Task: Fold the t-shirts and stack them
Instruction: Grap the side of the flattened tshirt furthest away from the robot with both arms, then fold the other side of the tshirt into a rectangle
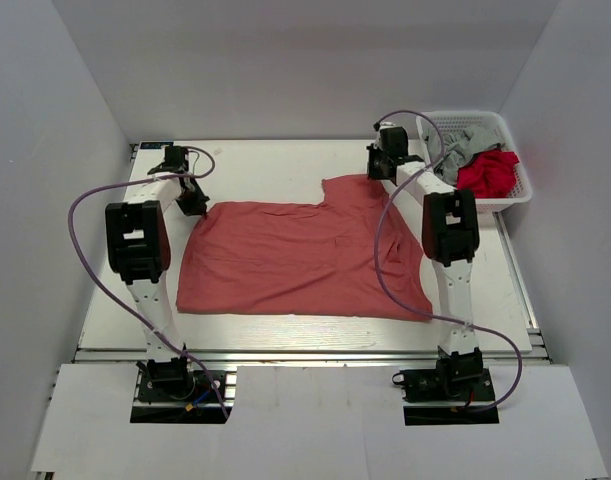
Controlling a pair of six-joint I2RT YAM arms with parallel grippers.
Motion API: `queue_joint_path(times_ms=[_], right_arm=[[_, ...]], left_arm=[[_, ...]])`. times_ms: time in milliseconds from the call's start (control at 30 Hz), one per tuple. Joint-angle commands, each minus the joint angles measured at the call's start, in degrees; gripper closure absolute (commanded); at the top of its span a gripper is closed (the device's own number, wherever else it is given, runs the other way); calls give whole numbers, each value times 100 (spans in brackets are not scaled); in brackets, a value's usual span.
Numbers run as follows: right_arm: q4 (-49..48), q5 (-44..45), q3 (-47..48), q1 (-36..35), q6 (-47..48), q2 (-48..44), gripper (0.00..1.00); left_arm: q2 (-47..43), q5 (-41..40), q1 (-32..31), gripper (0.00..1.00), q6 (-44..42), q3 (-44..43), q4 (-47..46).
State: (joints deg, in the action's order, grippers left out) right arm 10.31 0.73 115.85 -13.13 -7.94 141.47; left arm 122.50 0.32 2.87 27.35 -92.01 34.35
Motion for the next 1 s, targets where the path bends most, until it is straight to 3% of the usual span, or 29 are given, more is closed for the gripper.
queue_joint_path(times_ms=[0,167,467,667,967], right_arm=[[-879,410,-850,-120,697,-1445,100],[-1654,331,-2742,-261,1085,-3173,100],[-1497,516,-5342,-551,838,-5707,100],[-558,726,-6116,-700,488,-7175,100],[691,709,-6909,-911,-215,-8608,100]], left_arm=[[-840,-181,-24,100,-151,156,-156],[-1386,-234,-24,100,-256,735,-428],[-2466,-287,-76,100,-538,1860,-894],[-3178,-172,-76,100,-538,2546,-1115],[-3838,-1007,-76,100,-205,3250,-676]])
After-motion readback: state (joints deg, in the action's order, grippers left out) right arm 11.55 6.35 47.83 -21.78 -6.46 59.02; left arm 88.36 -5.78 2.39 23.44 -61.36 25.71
